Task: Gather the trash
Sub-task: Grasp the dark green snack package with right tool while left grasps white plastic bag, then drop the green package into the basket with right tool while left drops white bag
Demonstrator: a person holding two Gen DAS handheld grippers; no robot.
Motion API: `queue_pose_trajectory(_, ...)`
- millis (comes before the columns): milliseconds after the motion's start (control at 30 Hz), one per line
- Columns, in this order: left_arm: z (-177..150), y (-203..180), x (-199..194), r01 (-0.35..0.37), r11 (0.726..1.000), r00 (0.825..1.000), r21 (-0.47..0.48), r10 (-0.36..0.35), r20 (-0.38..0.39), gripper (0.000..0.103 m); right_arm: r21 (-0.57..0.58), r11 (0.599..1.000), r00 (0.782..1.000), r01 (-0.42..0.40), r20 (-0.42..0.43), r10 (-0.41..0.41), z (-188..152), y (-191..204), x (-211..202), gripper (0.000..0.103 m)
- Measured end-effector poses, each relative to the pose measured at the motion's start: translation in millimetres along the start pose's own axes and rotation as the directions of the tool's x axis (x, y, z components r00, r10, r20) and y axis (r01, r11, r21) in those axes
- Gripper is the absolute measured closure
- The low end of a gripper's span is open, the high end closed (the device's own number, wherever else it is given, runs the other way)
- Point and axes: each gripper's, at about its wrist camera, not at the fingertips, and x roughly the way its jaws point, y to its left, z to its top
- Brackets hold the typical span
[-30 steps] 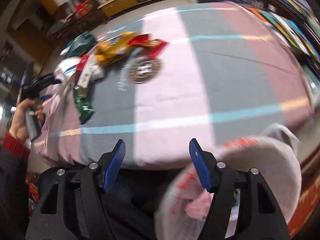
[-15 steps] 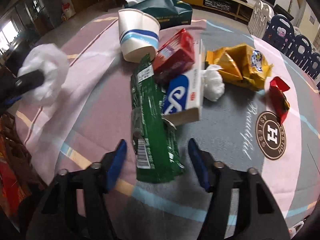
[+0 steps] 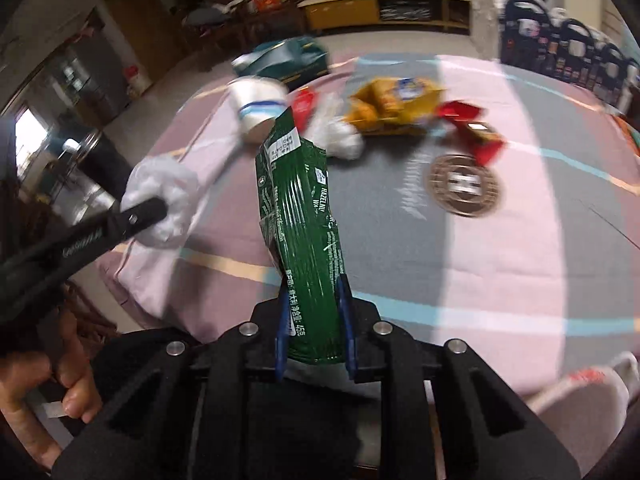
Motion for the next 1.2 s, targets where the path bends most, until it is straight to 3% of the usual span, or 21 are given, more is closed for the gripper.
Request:
queue_pose_trajectory(133, -17, -40, -20, 0.036, 0.992, 0.999, 0.118, -0.038, 0.016, 0.086, 0.096, 0.991, 0.996, 0.092, -0.011, -0.091, -15, -41, -24, 0.081)
queue_pose_trajectory(267, -30, -68, -38, 0.068, 0.979, 0.997, 0.194, -0.074, 0.025, 0.086, 0.150, 0.981, 0.992, 0.127, 0.007, -0.130, -31, -66, -50, 0.081)
queue_pose_trajectory(933, -54, -101, -114, 0.126, 0.947, 0.983, 0.294, -0.159, 0.091, 0.086, 0.192, 0.970, 0.971, 0.152, 0.152, -0.182, -59, -76, -143, 0.081)
queue_pose_trajectory(1200, -59, -110, -117, 0.137, 0.940, 0.982, 0.313, -0.171, 0.084, 0.086, 0.203, 0.966, 0.972, 0.162, 0.133, -0.191, -69, -83, -144, 0.081)
